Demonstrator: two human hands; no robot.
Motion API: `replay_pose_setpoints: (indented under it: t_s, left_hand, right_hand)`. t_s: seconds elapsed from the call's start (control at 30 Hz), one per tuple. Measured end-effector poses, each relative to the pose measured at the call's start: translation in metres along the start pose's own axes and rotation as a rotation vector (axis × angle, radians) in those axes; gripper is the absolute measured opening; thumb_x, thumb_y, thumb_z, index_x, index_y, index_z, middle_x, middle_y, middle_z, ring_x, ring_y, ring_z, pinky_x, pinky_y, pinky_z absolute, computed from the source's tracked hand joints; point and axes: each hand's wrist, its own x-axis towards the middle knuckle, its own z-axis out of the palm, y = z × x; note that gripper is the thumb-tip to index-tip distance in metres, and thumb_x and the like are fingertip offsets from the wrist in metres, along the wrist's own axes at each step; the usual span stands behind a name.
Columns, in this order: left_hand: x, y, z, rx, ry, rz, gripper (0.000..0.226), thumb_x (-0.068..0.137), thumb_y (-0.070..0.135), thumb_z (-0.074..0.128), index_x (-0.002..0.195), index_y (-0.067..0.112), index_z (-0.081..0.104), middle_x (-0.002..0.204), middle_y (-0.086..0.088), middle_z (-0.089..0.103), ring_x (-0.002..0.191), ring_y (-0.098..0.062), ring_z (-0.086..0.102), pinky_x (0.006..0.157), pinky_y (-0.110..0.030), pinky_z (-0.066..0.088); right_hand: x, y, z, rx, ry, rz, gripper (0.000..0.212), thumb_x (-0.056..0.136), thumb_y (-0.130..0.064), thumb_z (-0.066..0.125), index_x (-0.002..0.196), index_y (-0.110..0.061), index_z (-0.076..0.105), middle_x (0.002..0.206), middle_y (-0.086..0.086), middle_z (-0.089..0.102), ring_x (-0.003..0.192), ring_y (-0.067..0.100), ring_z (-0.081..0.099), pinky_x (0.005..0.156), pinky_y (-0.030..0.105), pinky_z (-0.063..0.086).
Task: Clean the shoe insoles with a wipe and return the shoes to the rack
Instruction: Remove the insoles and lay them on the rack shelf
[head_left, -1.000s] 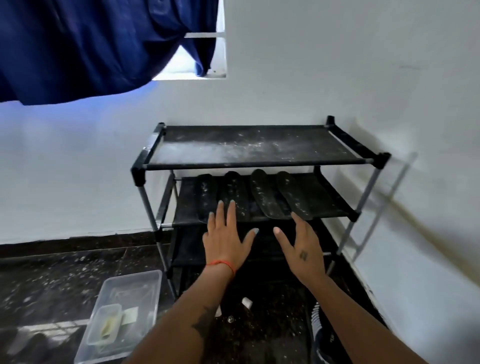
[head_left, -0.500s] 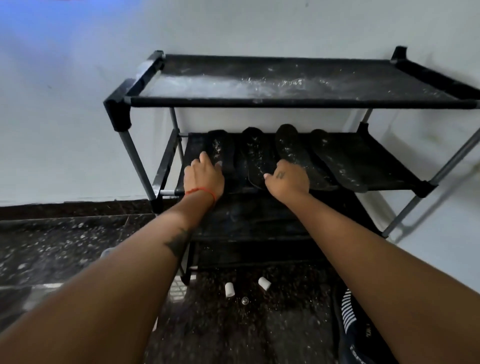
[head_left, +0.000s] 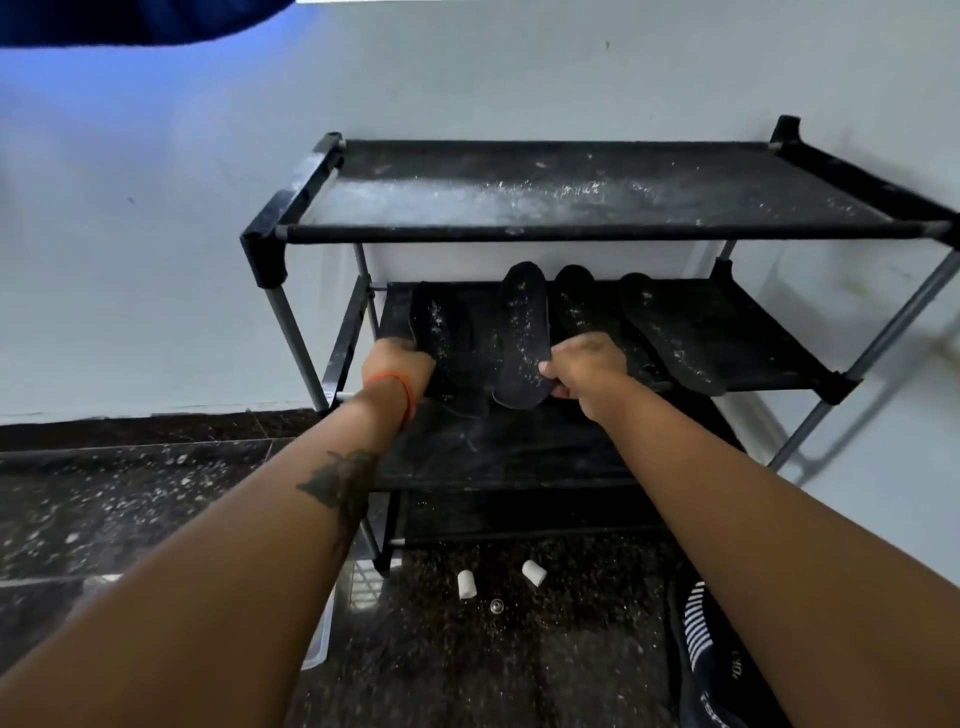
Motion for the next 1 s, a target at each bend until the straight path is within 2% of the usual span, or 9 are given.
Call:
replay_pose_setpoints:
  t_s: [0.1, 0.17, 0.27, 0.37, 0.43, 0.57, 0.8, 0.9, 1.0]
  left_hand:
    - [-0.022, -0.011, -0.006, -0.186, -0.052, -0.050, 0.033, 0.085, 0.001, 0.062, 0.117, 0.008, 0.062, 0.112, -0.013, 0.066, 0.107, -0.031, 0.062, 0.094, -0.047, 0.051]
    - [-0.044, -0.016, -0.010, -0.262, -0.111, -0.031, 0.029, 0.088, -0.007, 0.055, 0.115, 0.002, 0.059, 0.093, -0.009, 0.066, 0.100, -0.027, 0.063, 0.092, -0.043, 0.051]
    - [-0.081, -0.027, -0.017, -0.467, -0.161, -0.086, 0.026, 0.089, -0.014, 0.043, 0.097, 0.006, 0.058, 0.076, -0.005, 0.059, 0.071, -0.018, 0.059, 0.066, -0.037, 0.054]
    - [-0.108, -0.049, -0.021, -0.555, -0.209, -0.150, 0.029, 0.087, -0.015, 0.039, 0.088, 0.008, 0.056, 0.070, -0.003, 0.057, 0.061, -0.015, 0.055, 0.055, -0.034, 0.055]
    - [-0.129, -0.066, -0.024, -0.597, -0.206, -0.183, 0.031, 0.088, -0.012, 0.041, 0.103, 0.013, 0.053, 0.079, -0.004, 0.058, 0.066, -0.014, 0.055, 0.061, -0.036, 0.056]
    - [-0.176, -0.096, -0.030, -0.736, -0.211, -0.207, 0.051, 0.091, -0.016, 0.036, 0.122, 0.022, 0.050, 0.098, -0.004, 0.064, 0.093, -0.024, 0.060, 0.089, -0.051, 0.050]
    - [-0.186, -0.189, -0.012, -0.831, -0.165, -0.323, 0.066, 0.087, -0.024, 0.032, 0.132, 0.022, 0.046, 0.110, -0.003, 0.064, 0.098, -0.019, 0.061, 0.070, -0.031, 0.057]
    - [-0.176, -0.228, -0.001, -0.876, -0.136, -0.374, 0.070, 0.085, -0.027, 0.032, 0.138, 0.017, 0.043, 0.119, -0.010, 0.064, 0.100, -0.023, 0.062, 0.076, -0.033, 0.057]
    - [-0.168, -0.269, 0.013, -0.878, -0.107, -0.448, 0.072, 0.083, -0.028, 0.031, 0.139, 0.017, 0.042, 0.102, -0.008, 0.071, 0.090, -0.025, 0.064, 0.071, -0.035, 0.057]
  right_hand:
    - [-0.016, 0.010, -0.011, 0.167, -0.147, 0.080, 0.014, 0.084, 0.003, 0.062, 0.095, -0.005, 0.064, 0.101, 0.012, 0.065, 0.072, 0.015, 0.061, 0.044, 0.019, 0.046]
    - [-0.033, 0.015, -0.019, 0.198, -0.204, 0.130, 0.019, 0.086, 0.002, 0.061, 0.104, -0.005, 0.063, 0.098, 0.010, 0.065, 0.069, 0.013, 0.060, 0.044, 0.018, 0.046]
    - [-0.063, 0.030, -0.030, 0.226, -0.304, 0.156, 0.018, 0.088, 0.000, 0.060, 0.104, -0.008, 0.061, 0.087, 0.004, 0.067, 0.070, 0.012, 0.062, 0.050, 0.020, 0.049]
    - [-0.094, 0.050, -0.041, 0.249, -0.391, 0.147, 0.017, 0.088, 0.000, 0.058, 0.096, -0.014, 0.062, 0.079, 0.001, 0.069, 0.065, 0.010, 0.064, 0.051, 0.020, 0.050]
    - [-0.110, 0.065, -0.048, 0.245, -0.431, 0.136, 0.022, 0.088, 0.001, 0.058, 0.098, -0.018, 0.062, 0.079, 0.000, 0.070, 0.064, 0.009, 0.066, 0.051, 0.020, 0.051]
    - [-0.127, 0.099, -0.053, 0.188, -0.500, 0.165, 0.030, 0.088, 0.002, 0.057, 0.106, -0.021, 0.062, 0.088, 0.001, 0.072, 0.076, 0.012, 0.066, 0.057, 0.023, 0.052]
    - [-0.119, 0.163, -0.028, -0.014, -0.564, 0.246, 0.035, 0.088, 0.006, 0.054, 0.100, -0.026, 0.063, 0.092, -0.001, 0.071, 0.077, 0.011, 0.065, 0.057, 0.023, 0.051]
    - [-0.105, 0.194, -0.007, -0.094, -0.595, 0.262, 0.036, 0.088, 0.005, 0.054, 0.108, -0.024, 0.061, 0.100, 0.000, 0.070, 0.085, 0.013, 0.065, 0.060, 0.024, 0.051]
    - [-0.090, 0.229, 0.017, -0.153, -0.620, 0.280, 0.035, 0.088, 0.006, 0.053, 0.110, -0.022, 0.059, 0.101, 0.001, 0.068, 0.085, 0.012, 0.065, 0.061, 0.023, 0.051]
